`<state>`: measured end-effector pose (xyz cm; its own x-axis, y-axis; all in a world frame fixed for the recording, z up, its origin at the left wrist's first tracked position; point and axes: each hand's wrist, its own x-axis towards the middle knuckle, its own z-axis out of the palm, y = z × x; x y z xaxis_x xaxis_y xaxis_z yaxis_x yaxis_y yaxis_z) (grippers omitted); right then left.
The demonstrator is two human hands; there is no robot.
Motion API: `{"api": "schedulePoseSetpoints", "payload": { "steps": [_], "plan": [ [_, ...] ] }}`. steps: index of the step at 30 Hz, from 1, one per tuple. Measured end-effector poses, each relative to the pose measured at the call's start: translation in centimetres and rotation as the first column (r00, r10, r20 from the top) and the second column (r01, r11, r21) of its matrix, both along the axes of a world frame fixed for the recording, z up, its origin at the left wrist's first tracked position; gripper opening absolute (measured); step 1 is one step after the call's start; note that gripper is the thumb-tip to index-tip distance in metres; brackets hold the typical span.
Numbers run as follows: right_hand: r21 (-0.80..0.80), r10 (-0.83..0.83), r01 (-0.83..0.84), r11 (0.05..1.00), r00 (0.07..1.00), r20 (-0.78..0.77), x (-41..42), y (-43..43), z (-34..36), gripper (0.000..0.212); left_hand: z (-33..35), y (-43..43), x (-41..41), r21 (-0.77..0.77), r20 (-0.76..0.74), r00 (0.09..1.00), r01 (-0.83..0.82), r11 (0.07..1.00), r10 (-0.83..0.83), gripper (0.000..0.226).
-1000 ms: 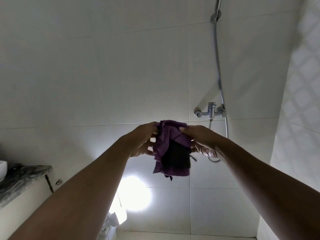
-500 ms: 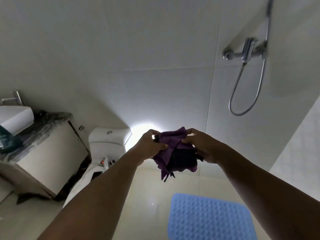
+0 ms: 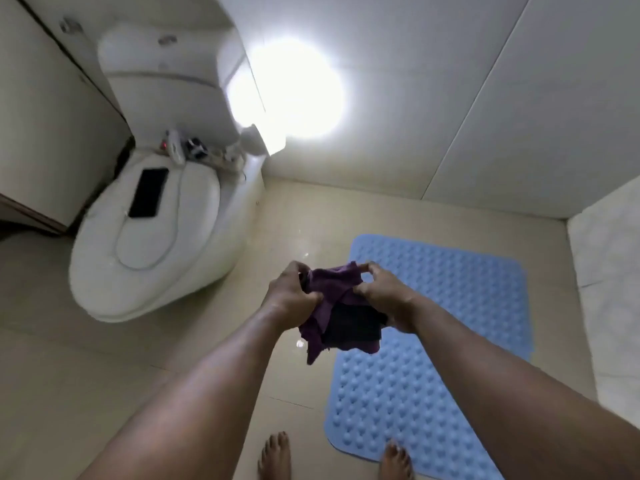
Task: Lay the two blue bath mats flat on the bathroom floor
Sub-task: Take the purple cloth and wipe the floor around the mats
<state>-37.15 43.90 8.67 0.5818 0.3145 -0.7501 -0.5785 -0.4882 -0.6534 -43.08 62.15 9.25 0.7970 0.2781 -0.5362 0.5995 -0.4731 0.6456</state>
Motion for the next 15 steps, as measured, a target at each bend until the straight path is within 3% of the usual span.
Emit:
{"api": "schedulePoseSetpoints", "payload": {
  "steps": [9,12,15],
  "plan": [
    [-0.164,0.023,-0.015,0.986,0.999,0.046,-9.0,3.4,-43.7,0.027,-41.0,2.6,-6.6,0.046,-0.156,0.982,0.115,0.992,-0.106,0.039],
    [-0.235,0.095,-0.052,0.970,0.980,0.174,-11.0,3.6,-53.1,0.022,-50.8,2.7,-8.2,0.073,-0.149,0.972,0.193,0.978,-0.181,0.040],
    [-0.363,0.253,-0.117,0.924,0.900,0.354,-12.6,3.8,-58.0,0.013,-56.1,3.2,-9.5,0.142,-0.117,0.954,0.291,0.946,-0.276,0.044]
  ]
}}
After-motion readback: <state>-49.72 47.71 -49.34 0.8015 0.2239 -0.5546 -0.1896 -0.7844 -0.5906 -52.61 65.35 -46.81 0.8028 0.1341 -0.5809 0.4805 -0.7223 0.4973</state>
